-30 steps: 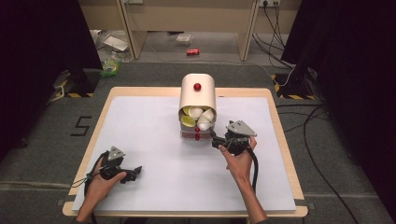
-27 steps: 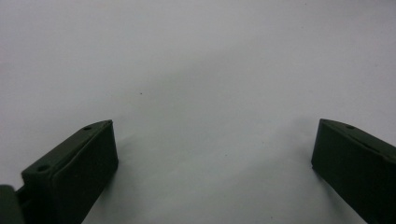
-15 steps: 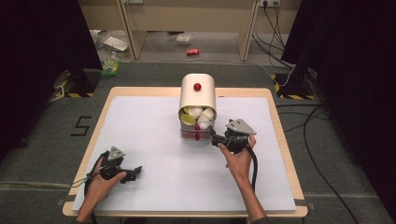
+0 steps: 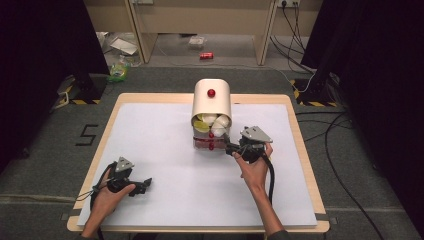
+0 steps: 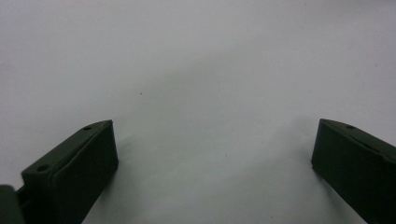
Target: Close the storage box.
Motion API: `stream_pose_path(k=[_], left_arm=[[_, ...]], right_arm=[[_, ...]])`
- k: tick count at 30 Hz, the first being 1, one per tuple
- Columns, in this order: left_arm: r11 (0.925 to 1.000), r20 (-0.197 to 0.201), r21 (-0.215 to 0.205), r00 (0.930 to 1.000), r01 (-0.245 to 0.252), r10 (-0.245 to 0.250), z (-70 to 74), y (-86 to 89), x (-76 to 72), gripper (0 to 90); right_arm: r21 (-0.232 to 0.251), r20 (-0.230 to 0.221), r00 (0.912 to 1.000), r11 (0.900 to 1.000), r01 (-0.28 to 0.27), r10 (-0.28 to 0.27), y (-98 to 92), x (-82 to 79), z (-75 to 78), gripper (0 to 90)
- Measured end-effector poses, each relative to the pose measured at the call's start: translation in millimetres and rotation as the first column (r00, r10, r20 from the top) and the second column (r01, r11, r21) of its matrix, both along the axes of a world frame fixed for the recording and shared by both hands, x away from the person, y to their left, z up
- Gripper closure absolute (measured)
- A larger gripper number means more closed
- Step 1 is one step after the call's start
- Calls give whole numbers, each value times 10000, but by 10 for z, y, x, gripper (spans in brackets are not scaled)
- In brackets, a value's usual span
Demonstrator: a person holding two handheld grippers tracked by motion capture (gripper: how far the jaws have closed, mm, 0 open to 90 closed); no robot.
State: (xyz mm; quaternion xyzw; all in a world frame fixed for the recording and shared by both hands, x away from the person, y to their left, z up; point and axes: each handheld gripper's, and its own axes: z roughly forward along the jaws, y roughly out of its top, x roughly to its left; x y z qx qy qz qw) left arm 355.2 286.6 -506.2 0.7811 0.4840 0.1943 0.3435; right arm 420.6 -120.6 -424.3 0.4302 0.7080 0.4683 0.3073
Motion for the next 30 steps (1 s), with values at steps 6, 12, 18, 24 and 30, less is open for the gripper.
stream_pose_path(k=[6,12,18,24,30], left_arm=[[10000,-1,2,10000,0,0,0,0,0,0],[10000,0,3,10000,1,-1,0,0,0,0],[10000,4,3,10000,0,0,0,0,0,0],[10000,3,-1,10000,1,-1,0,0,-1,0],[10000,0,-11,10000,8,-8,0,2,-1,0]], right_arm=[[-4,16,10000,10000,35,-35,2,20,-2,201],[-28,28,10000,10000,88,-88,12,43,0,202],[-18,-4,9999,9999,108,-108,20,53,-3,189],[23,-33,10000,10000,68,-68,22,43,-4,209],[25,-59,10000,10000,68,-68,10,16,-26,221]])
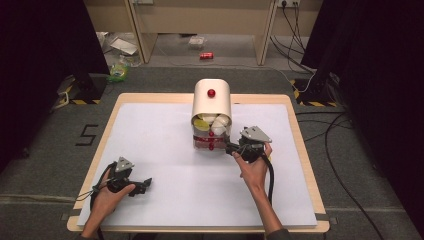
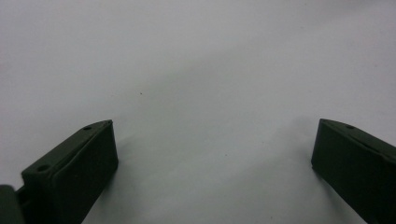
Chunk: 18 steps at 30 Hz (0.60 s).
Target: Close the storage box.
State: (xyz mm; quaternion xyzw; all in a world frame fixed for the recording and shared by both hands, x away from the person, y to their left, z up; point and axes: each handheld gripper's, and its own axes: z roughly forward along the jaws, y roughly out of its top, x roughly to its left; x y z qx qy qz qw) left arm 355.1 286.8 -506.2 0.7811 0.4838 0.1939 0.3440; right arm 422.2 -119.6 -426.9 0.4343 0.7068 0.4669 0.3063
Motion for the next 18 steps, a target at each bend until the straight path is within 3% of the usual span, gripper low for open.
stream_pose_path(k=[8,18], left_arm=[[10000,0,-9,10000,1,-1,0,0,0,0],[10000,-2,-17,10000,15,-15,0,3,0,0]], right_arm=[[295,-82,9998,9994,169,-167,-116,-39,11,213],[311,-136,9998,9994,149,-145,-138,-67,12,180]])
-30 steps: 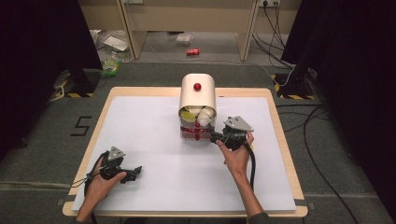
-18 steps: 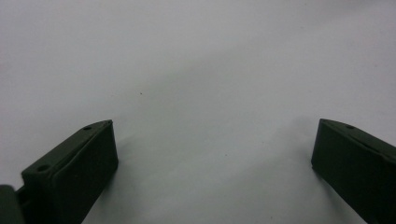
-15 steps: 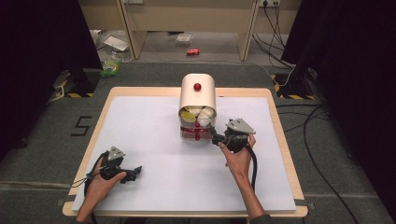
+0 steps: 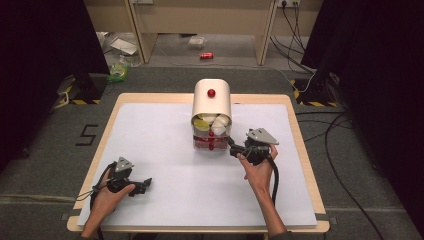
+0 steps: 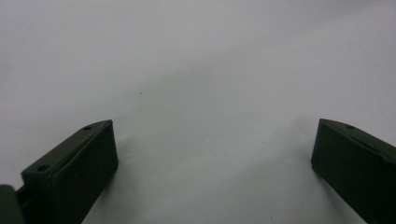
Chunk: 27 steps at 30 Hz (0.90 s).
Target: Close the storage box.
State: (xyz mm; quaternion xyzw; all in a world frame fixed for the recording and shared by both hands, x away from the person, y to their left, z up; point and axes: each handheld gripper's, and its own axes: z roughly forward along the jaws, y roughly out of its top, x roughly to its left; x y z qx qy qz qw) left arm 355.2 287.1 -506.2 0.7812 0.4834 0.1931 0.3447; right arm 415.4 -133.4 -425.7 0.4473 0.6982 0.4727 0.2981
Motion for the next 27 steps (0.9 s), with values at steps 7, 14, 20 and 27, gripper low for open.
stream_pose_path(k=[7,14,20,27], left_arm=[[10000,5,1,10000,-2,2,0,-1,-1,0],[10000,10,0,10000,-6,6,0,-1,-1,0],[10000,10,0,10000,-7,7,0,-1,-1,0],[10000,11,0,10000,-4,4,0,-1,-1,0]], right_arm=[[129,-81,9999,9998,147,-146,-42,-20,8,174],[238,-60,9998,9996,180,-178,-78,-38,25,174],[243,-69,9999,9996,157,-155,-92,-53,34,174],[249,-67,9999,9997,85,-84,-92,-85,51,174]])
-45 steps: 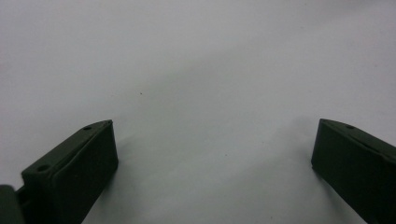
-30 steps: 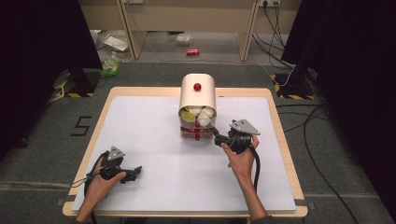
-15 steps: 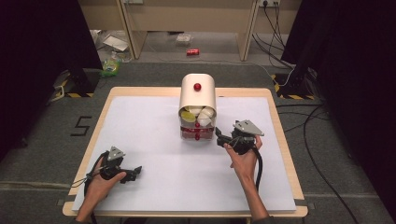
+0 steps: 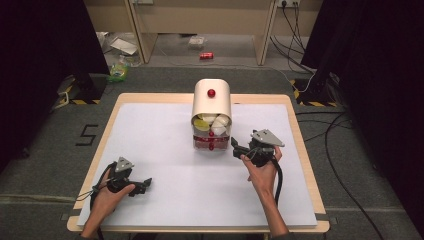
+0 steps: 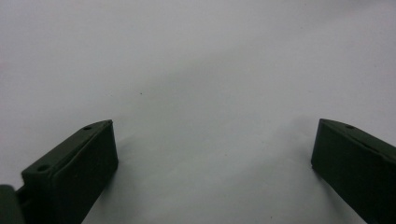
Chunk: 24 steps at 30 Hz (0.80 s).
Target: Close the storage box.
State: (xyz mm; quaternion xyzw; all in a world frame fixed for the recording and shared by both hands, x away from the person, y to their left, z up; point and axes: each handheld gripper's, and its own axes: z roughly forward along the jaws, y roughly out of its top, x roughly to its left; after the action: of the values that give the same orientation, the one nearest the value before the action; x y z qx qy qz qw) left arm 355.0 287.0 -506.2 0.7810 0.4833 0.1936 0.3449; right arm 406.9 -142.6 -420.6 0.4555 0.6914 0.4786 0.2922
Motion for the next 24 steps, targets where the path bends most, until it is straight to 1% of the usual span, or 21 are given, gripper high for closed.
stream_pose_path(k=[7,10,11,15,22,24], left_arm=[[10000,0,-2,10000,-1,1,0,0,0,0],[10000,1,-4,10000,-3,3,0,0,0,0],[10000,3,-6,10000,-4,4,0,0,0,0],[10000,3,-13,10000,-5,5,0,-1,0,0],[10000,4,-8,10000,-6,6,0,-1,0,0],[10000,5,-7,10000,-4,4,0,0,0,0]], right_arm=[[-3,48,9999,9999,-103,103,8,-34,9,174],[23,-1,10000,9999,-98,98,6,-51,18,174],[30,54,9999,9999,-109,109,3,-52,18,174],[66,9,10000,9999,-87,87,-15,-71,27,174],[-23,44,10000,10000,-77,77,-70,-118,33,174],[26,14,10000,10000,-25,25,-92,-133,29,174]])
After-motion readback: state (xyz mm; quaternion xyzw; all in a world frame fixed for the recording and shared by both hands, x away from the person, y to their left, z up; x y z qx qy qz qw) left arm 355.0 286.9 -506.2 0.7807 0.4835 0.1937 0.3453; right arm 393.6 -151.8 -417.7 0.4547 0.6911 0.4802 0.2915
